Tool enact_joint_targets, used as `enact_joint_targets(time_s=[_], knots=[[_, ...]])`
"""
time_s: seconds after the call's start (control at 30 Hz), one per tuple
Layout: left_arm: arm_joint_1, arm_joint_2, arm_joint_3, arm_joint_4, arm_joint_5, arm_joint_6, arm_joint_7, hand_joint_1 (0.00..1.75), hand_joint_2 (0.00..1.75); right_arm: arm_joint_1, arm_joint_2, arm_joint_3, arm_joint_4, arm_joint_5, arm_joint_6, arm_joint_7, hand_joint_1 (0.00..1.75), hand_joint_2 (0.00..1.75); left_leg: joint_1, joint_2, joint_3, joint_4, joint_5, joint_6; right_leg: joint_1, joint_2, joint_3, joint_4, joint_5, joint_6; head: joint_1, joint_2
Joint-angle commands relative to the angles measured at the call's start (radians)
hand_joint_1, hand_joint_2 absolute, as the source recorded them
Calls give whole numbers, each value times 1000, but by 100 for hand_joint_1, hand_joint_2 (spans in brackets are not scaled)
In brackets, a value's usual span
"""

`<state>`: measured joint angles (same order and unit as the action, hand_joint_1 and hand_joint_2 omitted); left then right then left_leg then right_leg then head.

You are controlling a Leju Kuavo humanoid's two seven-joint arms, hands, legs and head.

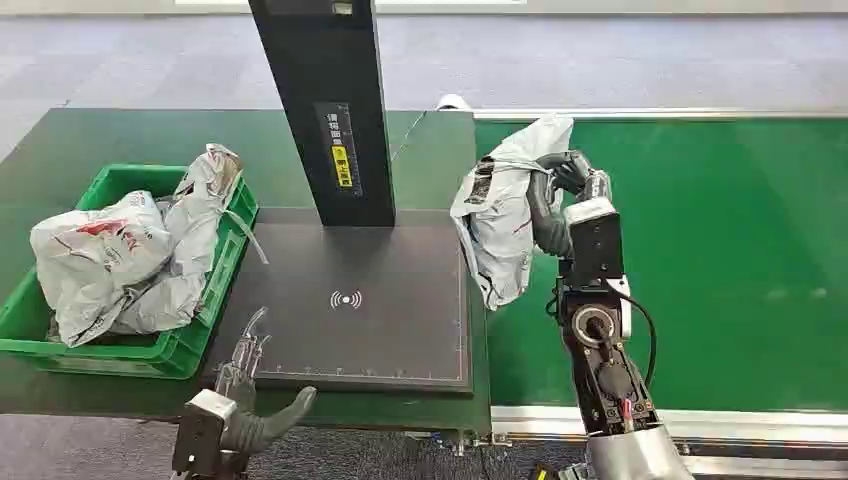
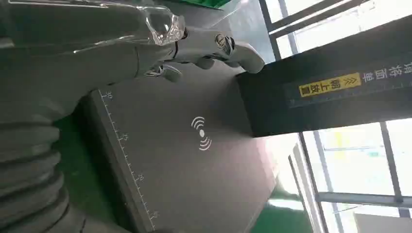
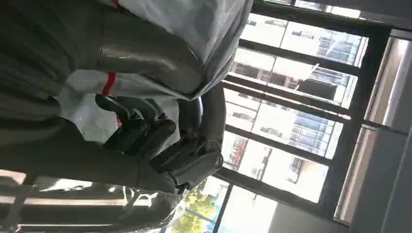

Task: Moved the parcel from conveyor to table for the left to box.

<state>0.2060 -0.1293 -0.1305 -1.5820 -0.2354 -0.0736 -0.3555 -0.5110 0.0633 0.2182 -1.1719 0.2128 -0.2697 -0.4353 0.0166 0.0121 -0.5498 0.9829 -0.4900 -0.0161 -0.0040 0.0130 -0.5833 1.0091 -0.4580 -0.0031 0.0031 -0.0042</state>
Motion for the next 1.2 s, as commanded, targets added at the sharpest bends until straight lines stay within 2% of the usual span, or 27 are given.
enact_joint_targets(time_s=[0.03,0.17,0.3,0.77,0.83,0.97,1.03,1.07,1.1,1.17,1.2], knots=[[-35,7,-4,72,1,-7,-1,0,175,-47,34,46,113,-32,92,25,175,175,-1,0,1,-2,1,1,-1,0,1,-1,1,0,0,0],[-38,11,-14,78,3,-11,-1,0,175,-98,67,102,230,-44,142,44,175,175,-1,2,1,-1,0,1,-1,2,1,0,1,0,0,0],[-58,21,-22,87,5,-17,1,0,175,-162,92,178,388,-79,244,105,175,175,-1,1,1,-1,1,1,0,1,1,0,1,0,0,0],[-63,21,-24,89,4,-19,3,0,175,-176,98,186,421,-85,244,100,175,175,-1,-2,0,-2,2,1,-1,-2,1,-1,0,0,0,0],[-66,23,-29,92,4,-22,4,0,175,-205,105,225,473,-79,275,123,175,175,-1,-2,0,-2,2,1,-1,-2,0,-1,0,0,0,0],[-92,15,-45,113,-1,-33,10,0,175,-321,177,300,685,-55,286,184,175,175,-1,1,0,-1,1,1,-1,0,-1,0,1,0,0,0],[-102,14,-49,117,-2,-34,12,0,175,-332,189,308,710,-54,286,191,175,175,-1,1,0,-1,2,1,-1,1,0,0,1,0,0,0],[-108,14,-50,117,-2,-35,17,0,175,-345,201,307,732,-61,277,197,40,175,-1,0,-1,-1,2,1,-1,0,-1,0,1,0,0,0],[-105,14,-48,108,0,-33,18,0,175,-353,204,295,737,-81,270,184,0,175,-1,-1,-1,-1,2,1,0,-1,-1,0,0,0,0,0],[-89,17,-42,86,3,-29,24,0,175,-364,195,275,730,-119,273,165,0,175,-1,-3,-1,0,2,1,0,-2,-1,0,0,0,0,0],[-81,18,-38,76,6,-26,27,0,175,-360,189,244,714,-178,329,157,0,175,-1,-3,-1,-1,2,1,0,-2,0,0,0,0,0,0]])
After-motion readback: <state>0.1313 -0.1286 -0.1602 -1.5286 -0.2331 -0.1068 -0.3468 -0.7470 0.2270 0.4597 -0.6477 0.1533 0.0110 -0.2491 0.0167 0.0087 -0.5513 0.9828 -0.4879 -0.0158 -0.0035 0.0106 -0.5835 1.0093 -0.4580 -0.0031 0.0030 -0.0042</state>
